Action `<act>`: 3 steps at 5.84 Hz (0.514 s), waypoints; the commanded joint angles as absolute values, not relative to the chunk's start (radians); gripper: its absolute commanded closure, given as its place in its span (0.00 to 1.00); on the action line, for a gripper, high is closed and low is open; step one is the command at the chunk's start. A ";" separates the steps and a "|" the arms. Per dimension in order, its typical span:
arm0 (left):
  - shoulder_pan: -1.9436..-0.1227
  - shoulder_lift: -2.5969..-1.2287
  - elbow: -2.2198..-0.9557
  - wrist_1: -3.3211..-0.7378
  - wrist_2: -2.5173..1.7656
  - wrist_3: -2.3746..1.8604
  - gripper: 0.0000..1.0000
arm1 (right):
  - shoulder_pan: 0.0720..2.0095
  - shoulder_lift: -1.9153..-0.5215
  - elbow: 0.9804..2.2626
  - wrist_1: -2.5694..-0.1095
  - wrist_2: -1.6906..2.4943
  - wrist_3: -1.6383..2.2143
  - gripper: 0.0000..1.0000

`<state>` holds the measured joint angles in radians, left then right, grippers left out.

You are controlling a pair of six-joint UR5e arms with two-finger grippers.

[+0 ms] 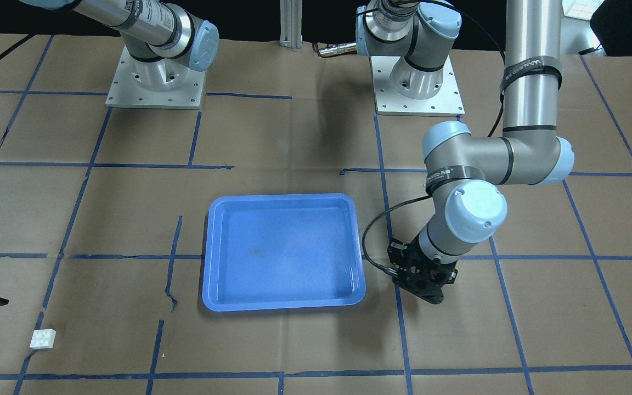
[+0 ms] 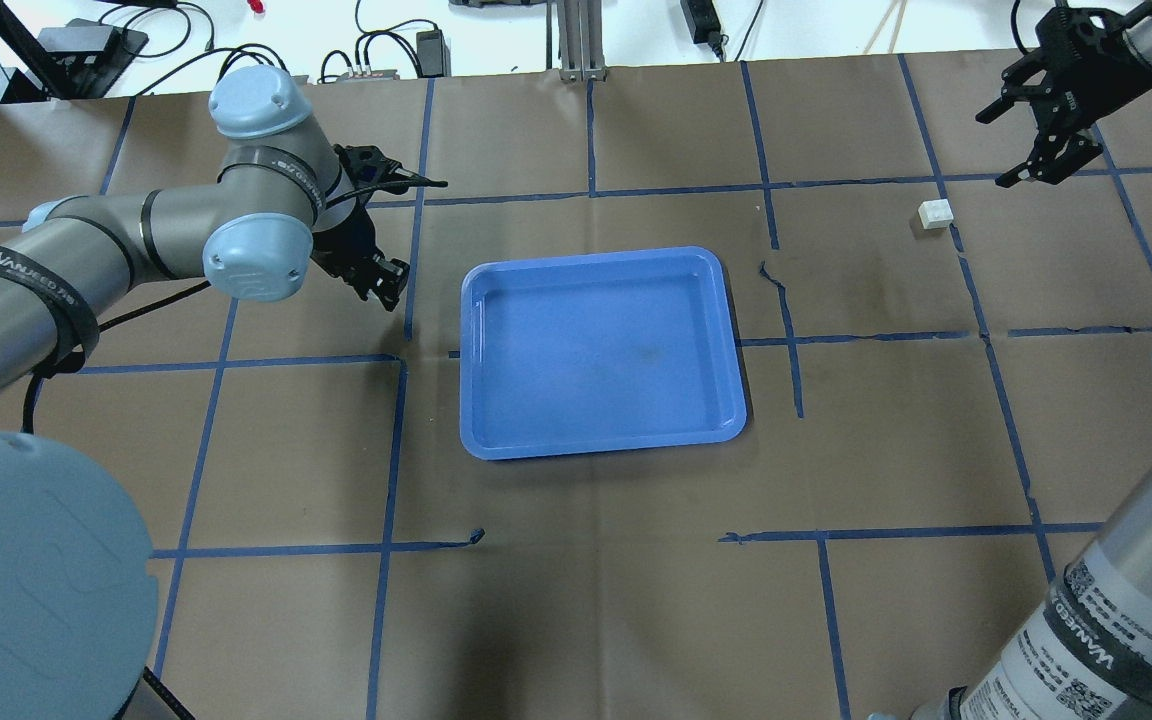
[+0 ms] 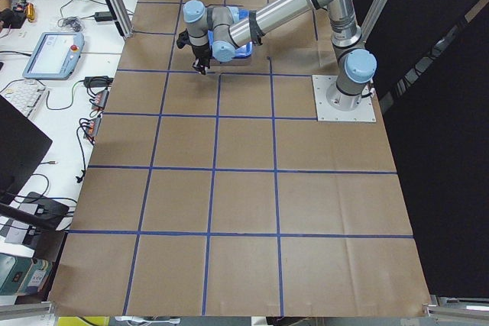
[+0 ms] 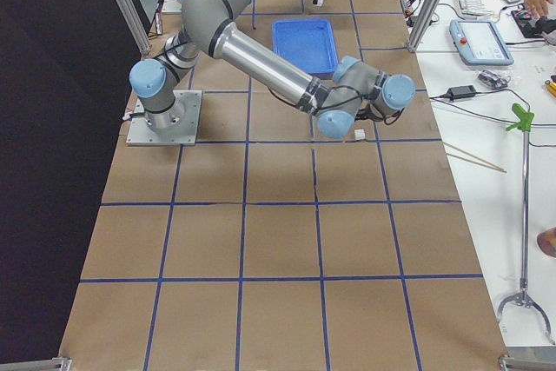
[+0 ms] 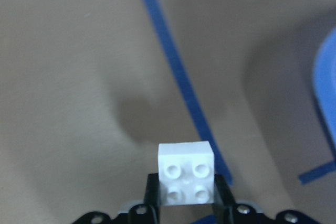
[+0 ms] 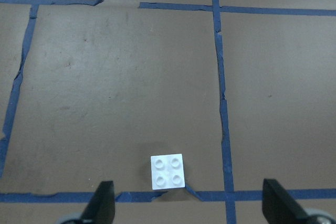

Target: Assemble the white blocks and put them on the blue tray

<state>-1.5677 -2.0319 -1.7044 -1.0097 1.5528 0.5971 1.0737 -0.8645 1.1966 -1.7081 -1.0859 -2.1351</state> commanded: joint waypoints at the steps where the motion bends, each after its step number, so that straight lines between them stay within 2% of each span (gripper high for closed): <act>1: -1.684 -1.996 -1.710 -1.023 1.555 0.984 1.00 | 1.052 -0.778 1.197 -1.712 -1.025 -2.216 0.00; 3: -1.764 -1.996 -1.707 -1.022 1.551 1.098 0.98 | 1.052 -0.735 1.200 -1.712 -0.961 -2.282 0.00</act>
<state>-1.7198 -1.9928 -1.7064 -1.0217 1.5525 1.0555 1.0529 -0.7565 1.1988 -1.7125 -0.9870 -2.2444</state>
